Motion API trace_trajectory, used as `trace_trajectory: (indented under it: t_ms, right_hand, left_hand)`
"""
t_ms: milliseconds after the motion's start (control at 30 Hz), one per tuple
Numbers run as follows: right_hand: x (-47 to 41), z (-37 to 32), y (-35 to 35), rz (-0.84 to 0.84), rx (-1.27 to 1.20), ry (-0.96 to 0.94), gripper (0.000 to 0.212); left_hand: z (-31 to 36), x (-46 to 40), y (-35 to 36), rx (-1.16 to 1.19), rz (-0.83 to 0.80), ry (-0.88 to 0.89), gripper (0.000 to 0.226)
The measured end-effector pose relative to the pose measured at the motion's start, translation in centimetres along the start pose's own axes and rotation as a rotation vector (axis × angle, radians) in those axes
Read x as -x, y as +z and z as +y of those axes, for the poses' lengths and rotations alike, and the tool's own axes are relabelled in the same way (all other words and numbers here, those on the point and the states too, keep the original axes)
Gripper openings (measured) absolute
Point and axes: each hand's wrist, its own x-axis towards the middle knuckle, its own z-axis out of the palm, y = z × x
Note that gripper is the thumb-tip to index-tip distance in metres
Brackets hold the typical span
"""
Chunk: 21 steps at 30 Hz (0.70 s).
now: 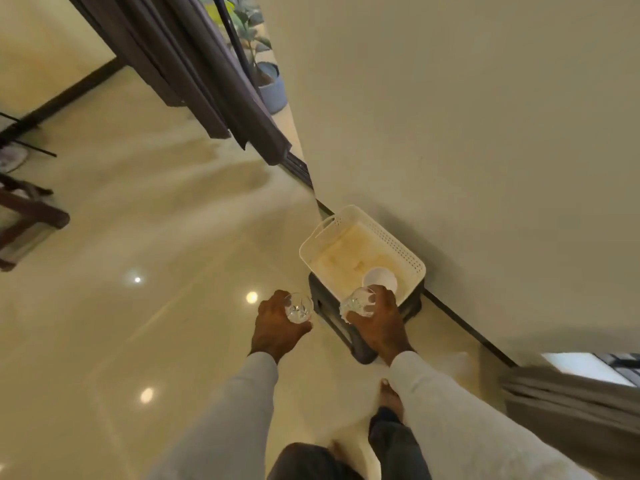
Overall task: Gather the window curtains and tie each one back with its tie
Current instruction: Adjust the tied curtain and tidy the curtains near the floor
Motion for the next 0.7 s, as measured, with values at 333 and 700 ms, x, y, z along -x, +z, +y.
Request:
trace_trajectory:
  t_ms: [333, 700]
  right_hand:
    - [-13.2, -2.6, 2.7, 0.266, 0.408, 0.057, 0.084]
    - [-22.1, 0.5, 7.8, 0.342, 0.784, 0.228, 0.078]
  left_hand:
    - [6.4, -17.9, -0.1, -0.206, -0.222, 0.304, 0.094]
    - [9.5, -31.6, 4.2, -0.796, -0.409, 0.926, 0.080]
